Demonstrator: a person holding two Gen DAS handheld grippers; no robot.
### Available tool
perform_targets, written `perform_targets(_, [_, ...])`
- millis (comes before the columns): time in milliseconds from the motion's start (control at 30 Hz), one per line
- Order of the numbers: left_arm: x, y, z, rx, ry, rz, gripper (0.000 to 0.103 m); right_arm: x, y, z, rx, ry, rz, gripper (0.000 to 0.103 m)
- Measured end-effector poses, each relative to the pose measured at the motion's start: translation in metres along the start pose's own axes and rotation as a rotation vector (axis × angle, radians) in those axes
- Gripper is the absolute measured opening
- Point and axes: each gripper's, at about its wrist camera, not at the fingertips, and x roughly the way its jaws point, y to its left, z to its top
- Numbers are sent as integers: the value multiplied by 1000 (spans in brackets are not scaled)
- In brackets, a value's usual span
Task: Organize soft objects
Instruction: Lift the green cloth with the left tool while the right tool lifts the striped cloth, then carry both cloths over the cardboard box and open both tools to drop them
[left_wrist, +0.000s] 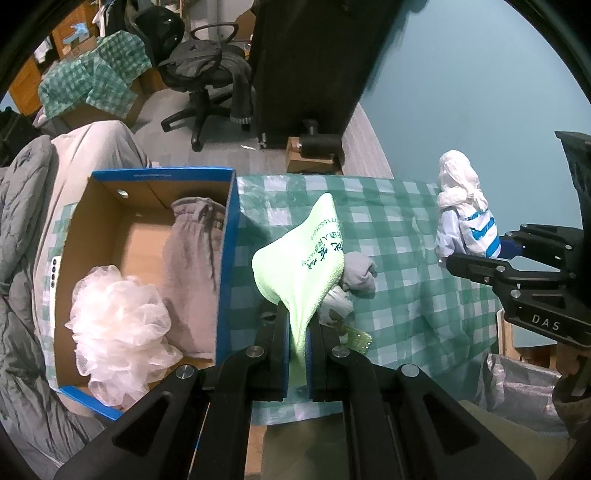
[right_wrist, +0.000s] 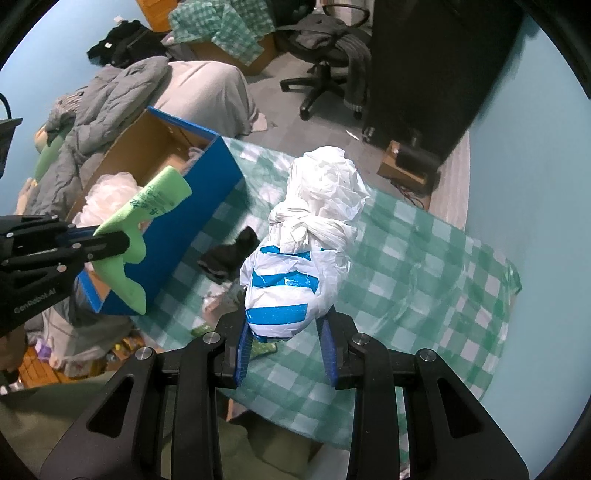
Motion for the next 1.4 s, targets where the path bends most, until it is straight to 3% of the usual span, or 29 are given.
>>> perform_targets(933, [-15,88,16,-73,-43,93,7,35,86,78,-196,11,95,30])
perform_targets(1400, [9,144,31,-83,-8,118,7,72,136,121,-262,50,145,30])
